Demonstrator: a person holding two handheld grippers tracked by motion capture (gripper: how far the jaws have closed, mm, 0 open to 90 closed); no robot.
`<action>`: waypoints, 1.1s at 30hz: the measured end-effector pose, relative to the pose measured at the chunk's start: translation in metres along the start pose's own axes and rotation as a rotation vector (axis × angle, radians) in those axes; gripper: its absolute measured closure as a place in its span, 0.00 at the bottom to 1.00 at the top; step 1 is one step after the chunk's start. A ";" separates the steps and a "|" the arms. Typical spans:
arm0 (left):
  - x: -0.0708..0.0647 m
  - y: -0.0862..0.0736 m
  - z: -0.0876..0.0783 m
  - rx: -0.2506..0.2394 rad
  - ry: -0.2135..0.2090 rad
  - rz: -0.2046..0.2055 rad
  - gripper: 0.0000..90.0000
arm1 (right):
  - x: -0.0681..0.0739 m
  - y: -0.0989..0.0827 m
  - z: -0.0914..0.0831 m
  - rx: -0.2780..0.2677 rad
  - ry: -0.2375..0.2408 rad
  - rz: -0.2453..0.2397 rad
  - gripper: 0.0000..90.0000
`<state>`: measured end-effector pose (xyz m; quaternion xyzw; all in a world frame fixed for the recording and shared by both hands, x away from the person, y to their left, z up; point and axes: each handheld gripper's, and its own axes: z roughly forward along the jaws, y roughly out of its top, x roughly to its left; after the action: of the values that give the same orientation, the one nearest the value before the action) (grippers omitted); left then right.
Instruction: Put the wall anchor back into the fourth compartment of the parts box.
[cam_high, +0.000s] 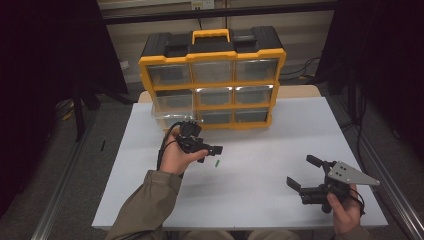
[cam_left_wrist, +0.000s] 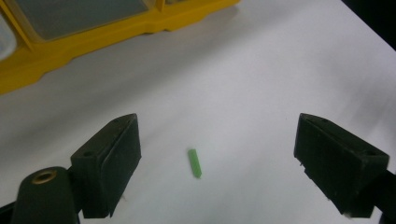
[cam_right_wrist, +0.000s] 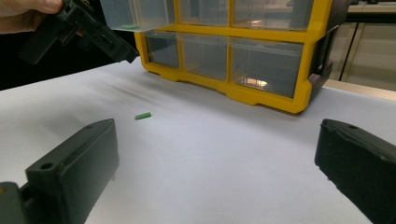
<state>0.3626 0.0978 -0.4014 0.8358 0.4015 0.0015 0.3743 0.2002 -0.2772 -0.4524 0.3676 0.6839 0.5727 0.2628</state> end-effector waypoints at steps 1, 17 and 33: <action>0.000 -0.001 0.001 0.002 0.003 0.000 0.16 | 0.000 0.000 0.000 0.001 -0.002 0.000 0.00; 0.004 -0.014 0.013 0.001 0.012 -0.031 0.16 | -0.001 0.000 -0.001 0.003 -0.009 0.003 0.00; 0.010 -0.035 0.031 0.022 0.052 -0.010 0.20 | -0.001 0.000 -0.001 0.000 -0.008 0.001 0.00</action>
<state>0.3550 0.0993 -0.4483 0.8376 0.4152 0.0169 0.3546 0.1998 -0.2788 -0.4524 0.3703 0.6828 0.5713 0.2652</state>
